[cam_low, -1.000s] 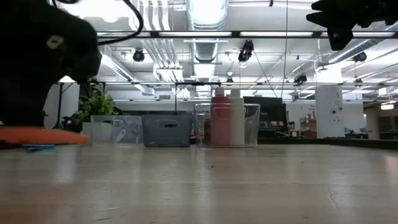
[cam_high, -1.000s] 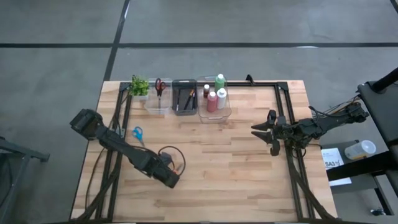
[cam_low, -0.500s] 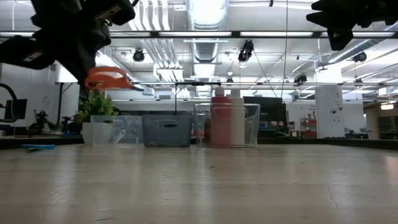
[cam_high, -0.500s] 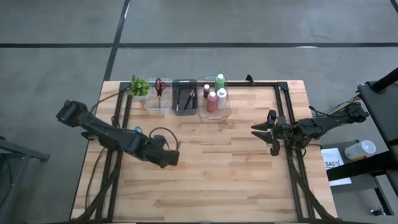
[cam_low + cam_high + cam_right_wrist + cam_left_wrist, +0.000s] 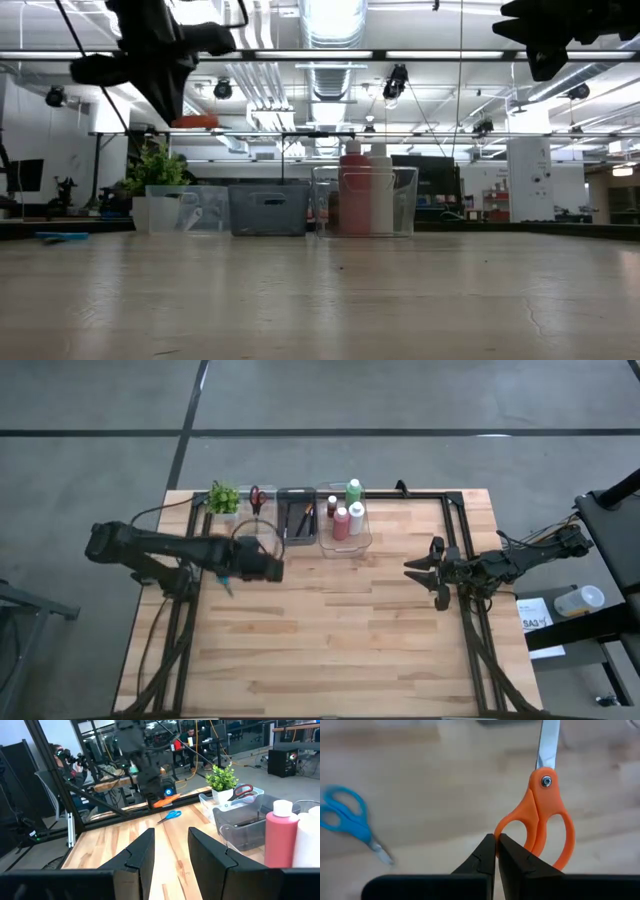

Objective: Pick & Place Paint Supplies
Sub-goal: Put the orange scissors into the left transparent bin

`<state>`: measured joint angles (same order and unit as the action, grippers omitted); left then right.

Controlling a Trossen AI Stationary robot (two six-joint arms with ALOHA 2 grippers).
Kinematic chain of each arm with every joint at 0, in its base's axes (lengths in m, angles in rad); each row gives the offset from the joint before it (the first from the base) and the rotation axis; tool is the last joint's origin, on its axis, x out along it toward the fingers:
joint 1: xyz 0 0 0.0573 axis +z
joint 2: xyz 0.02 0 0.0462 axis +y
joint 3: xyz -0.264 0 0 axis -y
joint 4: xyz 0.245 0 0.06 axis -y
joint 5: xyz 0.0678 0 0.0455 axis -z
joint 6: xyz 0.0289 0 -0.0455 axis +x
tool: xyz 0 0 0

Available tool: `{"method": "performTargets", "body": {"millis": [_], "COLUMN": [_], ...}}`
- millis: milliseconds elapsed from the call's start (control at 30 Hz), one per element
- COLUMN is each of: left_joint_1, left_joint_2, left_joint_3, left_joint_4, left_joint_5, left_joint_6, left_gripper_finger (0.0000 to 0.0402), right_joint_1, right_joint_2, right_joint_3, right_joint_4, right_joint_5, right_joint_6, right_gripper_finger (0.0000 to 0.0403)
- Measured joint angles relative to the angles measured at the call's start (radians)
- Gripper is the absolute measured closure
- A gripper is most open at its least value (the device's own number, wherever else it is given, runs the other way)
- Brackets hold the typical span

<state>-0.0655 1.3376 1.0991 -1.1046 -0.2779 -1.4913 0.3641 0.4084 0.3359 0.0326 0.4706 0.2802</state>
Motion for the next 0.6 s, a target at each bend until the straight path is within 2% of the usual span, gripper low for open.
{"method": "performTargets", "body": {"millis": [133, 267, 400, 600], "left_joint_1": [0.161, 0.345, 0.518, 0.688], "left_joint_2": [-0.017, -0.046, -0.065, -0.065], "left_joint_3": [0.008, 0.009, 0.010, 0.008], "left_joint_4": [-0.037, -0.020, 0.001, 0.046], "left_joint_5": [0.000, 0.000, 0.009, 0.022], "left_joint_6": [0.173, 0.395, 0.542, 0.713], "left_gripper_finger": [0.0385, 0.0385, 0.0385, 0.0385], "right_joint_1": [0.000, 0.000, 0.000, 0.000], "right_joint_2": [0.000, 0.000, 0.000, 0.000], "right_joint_3": [0.000, 0.000, 0.000, 0.000], "right_joint_4": [0.000, 0.000, 0.000, 0.000], "right_joint_5": [0.000, 0.000, 0.000, 0.000], "right_joint_6": [0.000, 0.000, 0.000, 0.000], "right_gripper_finger": [0.0287, 0.0287, 0.0287, 0.0287]}}
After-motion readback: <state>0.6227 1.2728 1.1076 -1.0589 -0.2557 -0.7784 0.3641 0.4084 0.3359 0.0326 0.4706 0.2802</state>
